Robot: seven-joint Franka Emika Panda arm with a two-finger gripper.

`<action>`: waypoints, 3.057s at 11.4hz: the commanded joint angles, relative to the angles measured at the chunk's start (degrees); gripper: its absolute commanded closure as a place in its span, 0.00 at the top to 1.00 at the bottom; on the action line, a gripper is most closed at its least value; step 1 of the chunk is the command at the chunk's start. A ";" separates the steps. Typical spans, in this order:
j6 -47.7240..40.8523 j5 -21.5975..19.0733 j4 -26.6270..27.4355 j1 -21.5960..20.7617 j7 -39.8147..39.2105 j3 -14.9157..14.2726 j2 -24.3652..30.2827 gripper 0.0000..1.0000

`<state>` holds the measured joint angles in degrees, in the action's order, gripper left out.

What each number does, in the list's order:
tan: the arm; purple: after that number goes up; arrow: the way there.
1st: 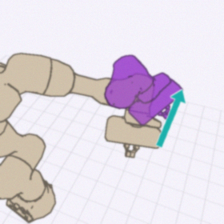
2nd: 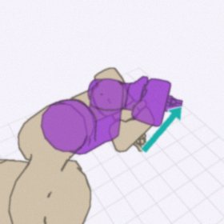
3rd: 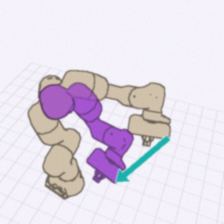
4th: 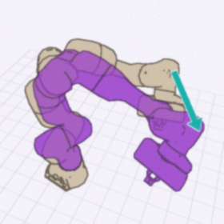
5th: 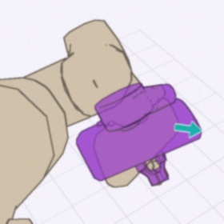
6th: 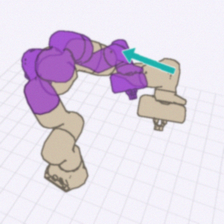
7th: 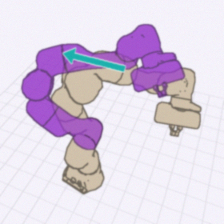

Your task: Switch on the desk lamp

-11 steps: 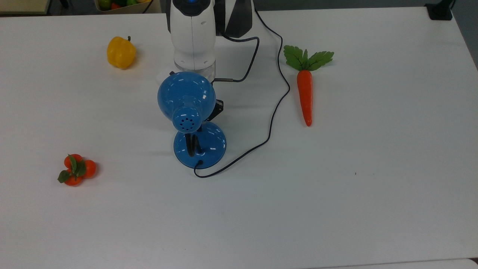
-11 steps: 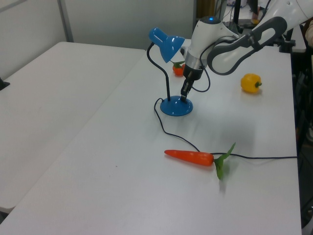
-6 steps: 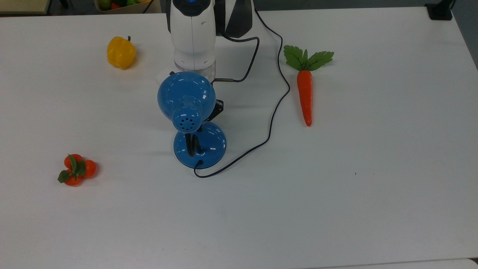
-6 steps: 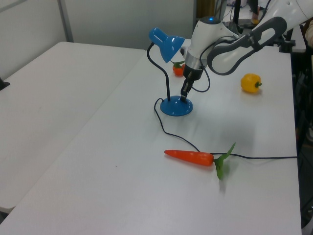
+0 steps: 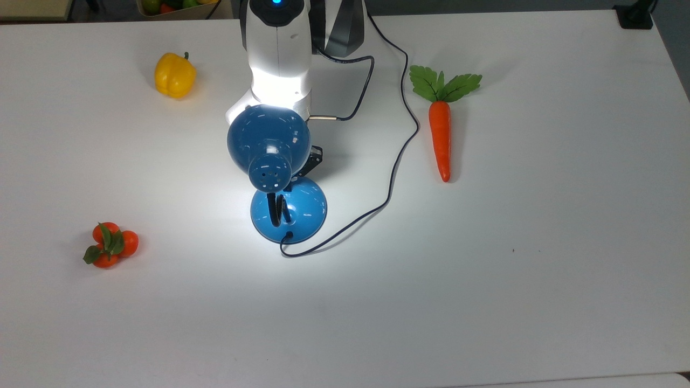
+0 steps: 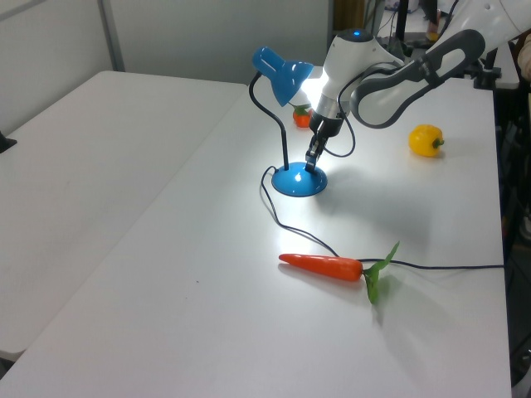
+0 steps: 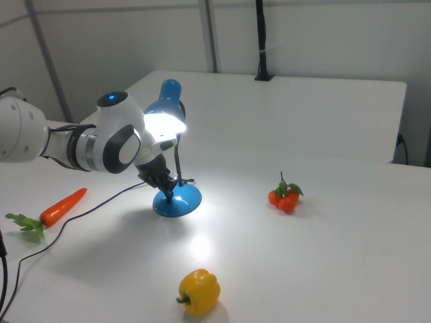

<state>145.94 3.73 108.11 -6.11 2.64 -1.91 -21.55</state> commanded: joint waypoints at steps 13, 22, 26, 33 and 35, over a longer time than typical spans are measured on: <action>-22.86 1.63 0.26 -0.13 1.05 0.24 8.88 0.00; -53.29 3.30 -15.63 0.48 0.25 0.15 19.27 0.00; -55.32 2.24 -16.00 0.48 1.14 -0.46 19.80 0.53; -58.49 2.16 -16.00 0.57 0.52 -0.73 21.99 1.00; -58.40 2.07 -16.00 0.57 0.87 -0.99 21.91 1.00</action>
<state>88.68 6.94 92.22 -5.43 2.97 -2.23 -0.67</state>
